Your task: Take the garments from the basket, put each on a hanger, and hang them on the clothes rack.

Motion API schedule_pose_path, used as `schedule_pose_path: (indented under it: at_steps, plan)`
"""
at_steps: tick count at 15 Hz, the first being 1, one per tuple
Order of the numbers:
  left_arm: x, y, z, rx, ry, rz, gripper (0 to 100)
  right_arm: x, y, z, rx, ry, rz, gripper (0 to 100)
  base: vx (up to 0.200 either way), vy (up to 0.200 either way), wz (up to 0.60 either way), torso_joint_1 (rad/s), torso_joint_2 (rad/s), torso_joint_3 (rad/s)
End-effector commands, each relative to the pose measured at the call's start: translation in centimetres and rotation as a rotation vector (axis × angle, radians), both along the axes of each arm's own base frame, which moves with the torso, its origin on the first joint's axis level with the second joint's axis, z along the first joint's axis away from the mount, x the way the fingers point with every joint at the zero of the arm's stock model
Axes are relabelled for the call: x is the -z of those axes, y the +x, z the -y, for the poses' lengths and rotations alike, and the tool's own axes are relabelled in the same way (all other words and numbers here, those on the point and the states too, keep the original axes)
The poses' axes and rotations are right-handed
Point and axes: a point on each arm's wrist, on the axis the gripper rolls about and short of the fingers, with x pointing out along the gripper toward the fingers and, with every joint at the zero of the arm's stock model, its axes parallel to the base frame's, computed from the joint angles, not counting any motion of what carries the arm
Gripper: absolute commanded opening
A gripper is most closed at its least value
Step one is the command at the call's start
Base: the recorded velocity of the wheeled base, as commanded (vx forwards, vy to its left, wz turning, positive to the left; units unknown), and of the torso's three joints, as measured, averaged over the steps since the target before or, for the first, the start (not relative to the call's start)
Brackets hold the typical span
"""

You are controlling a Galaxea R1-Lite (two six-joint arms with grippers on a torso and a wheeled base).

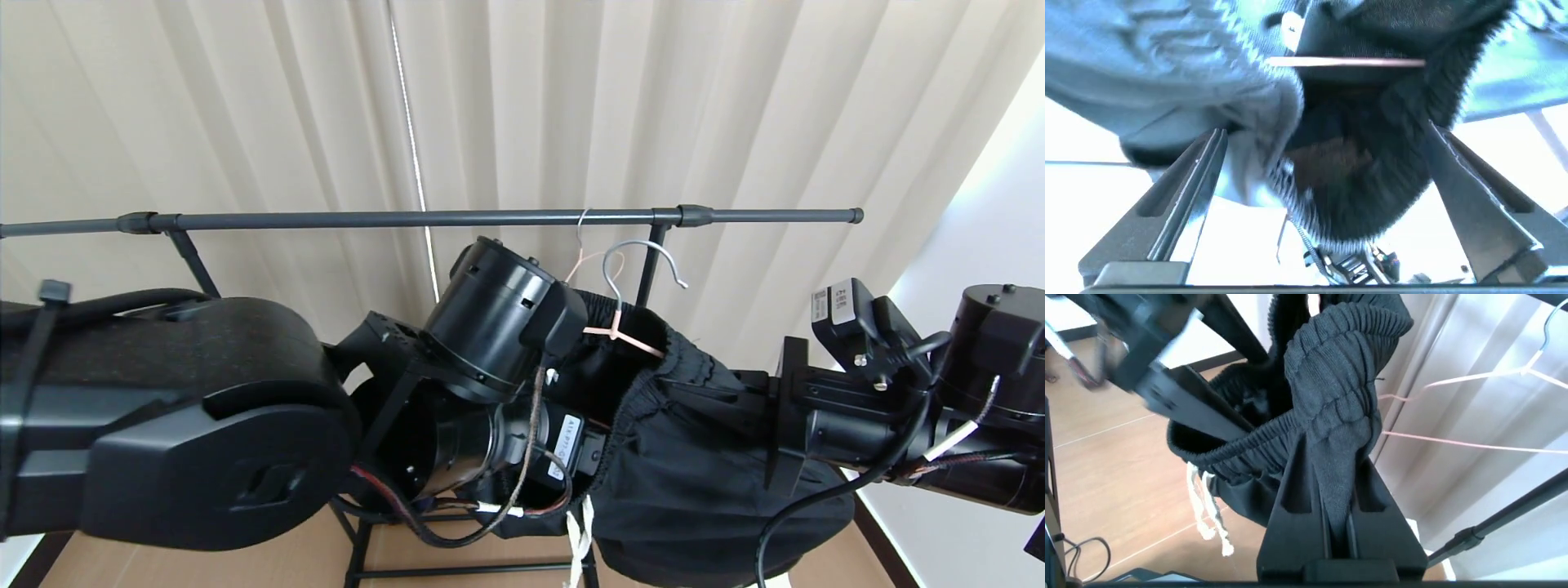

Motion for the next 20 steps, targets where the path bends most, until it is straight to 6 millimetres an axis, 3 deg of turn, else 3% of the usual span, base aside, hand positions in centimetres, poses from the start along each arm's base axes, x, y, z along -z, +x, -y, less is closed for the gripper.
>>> schedule_pose_path:
  at_steps: [1,6,9,11,14,15,16,20]
  plan:
    - [-1.8,-1.6,-1.9,0.007,-0.035,0.029,100,0.2,0.2,-0.1,-0.001,-0.004,-0.008,0,0.0,0.0,0.0,0.0,0.0,0.0]
    - [-2.9,-3.0,-3.9,0.024,-0.046,0.062,100,0.4,0.2,-0.1,-0.015,-0.003,-0.017,0,0.0,0.0,0.0,0.0,0.0,0.0]
    - [-3.9,-4.0,-7.1,0.032,-0.017,0.125,100,0.9,0.5,-0.1,-0.036,-0.007,-0.037,0,0.0,0.0,0.0,0.0,0.0,0.0]
    - [-4.5,-2.9,-9.1,0.04,-0.042,0.178,100,1.0,0.4,-0.1,-0.045,-0.007,-0.042,0,0.0,0.0,0.0,0.0,0.0,0.0]
    - [-4.5,-0.5,-12.2,0.202,-0.035,0.221,100,1.2,0.2,-0.1,-0.099,0.0,-0.056,0,0.0,0.0,0.0,0.0,0.0,0.0]
    - [-4.5,-0.5,-12.2,0.202,-0.035,0.221,100,1.2,0.2,-0.1,-0.099,0.0,-0.056,0,0.0,0.0,0.0,0.0,0.0,0.0]
    - [-4.7,1.0,-13.6,0.352,-0.072,0.241,100,1.4,0.1,-0.2,-0.126,0.015,-0.088,0,0.0,0.0,0.0,0.0,0.0,0.0]
    - [-4.5,4.0,-14.5,0.749,-0.284,0.249,100,1.4,-0.3,-0.1,-0.192,0.045,-0.086,0,0.0,0.0,0.0,0.0,0.0,0.0]
